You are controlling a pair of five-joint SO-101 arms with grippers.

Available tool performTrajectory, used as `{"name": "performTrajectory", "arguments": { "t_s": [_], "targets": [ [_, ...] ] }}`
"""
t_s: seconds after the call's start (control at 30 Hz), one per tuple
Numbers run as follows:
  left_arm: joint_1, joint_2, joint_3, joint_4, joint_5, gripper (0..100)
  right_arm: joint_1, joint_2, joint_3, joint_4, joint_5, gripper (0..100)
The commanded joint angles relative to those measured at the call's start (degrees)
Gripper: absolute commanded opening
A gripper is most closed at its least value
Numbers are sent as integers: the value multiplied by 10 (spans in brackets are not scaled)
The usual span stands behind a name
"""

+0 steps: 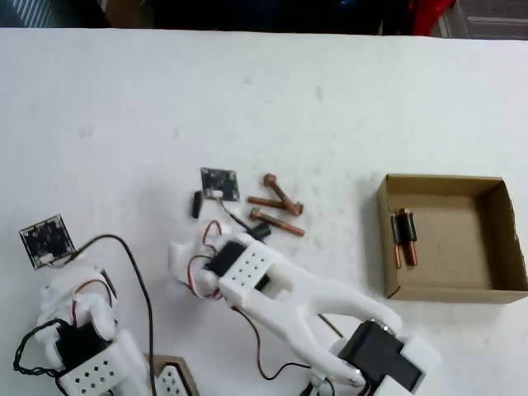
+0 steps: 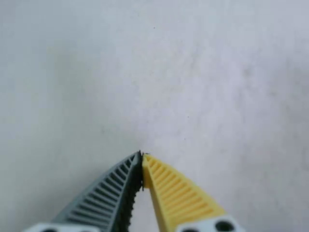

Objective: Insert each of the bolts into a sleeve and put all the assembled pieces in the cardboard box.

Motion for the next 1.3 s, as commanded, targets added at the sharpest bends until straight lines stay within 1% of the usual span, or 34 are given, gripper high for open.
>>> {"name": "performTrajectory", "arguments": {
  "t_s": [0.0,0.13,0.37,0.6,0.83,0.9,0.97,1.03,1.1,1.17,1.27],
  "targets": [
    [-7,-5,-1,5,-1,23,4,-1,13,-44,-18,217],
    [-7,-5,-1,5,-1,23,5,-1,35,-79,-19,216],
    [-7,-5,-1,5,-1,23,4,-1,73,-138,-48,215],
    [-7,-5,-1,5,-1,23,5,-1,74,-132,-55,215],
    [-7,-5,-1,5,-1,23,40,-1,88,-128,-53,212],
    [-7,-5,-1,5,-1,23,41,-1,92,-129,-50,176],
    [-7,-5,-1,5,-1,23,41,-1,94,-129,-44,114],
    [-7,-5,-1,5,-1,23,41,-1,94,-132,-16,60],
    [-7,-5,-1,5,-1,23,41,-1,94,-132,2,38],
    [-7,-5,-1,5,-1,23,41,-1,94,-132,7,54],
    [-7,-5,-1,5,-2,23,38,-1,95,-131,8,125]
  ]
}}
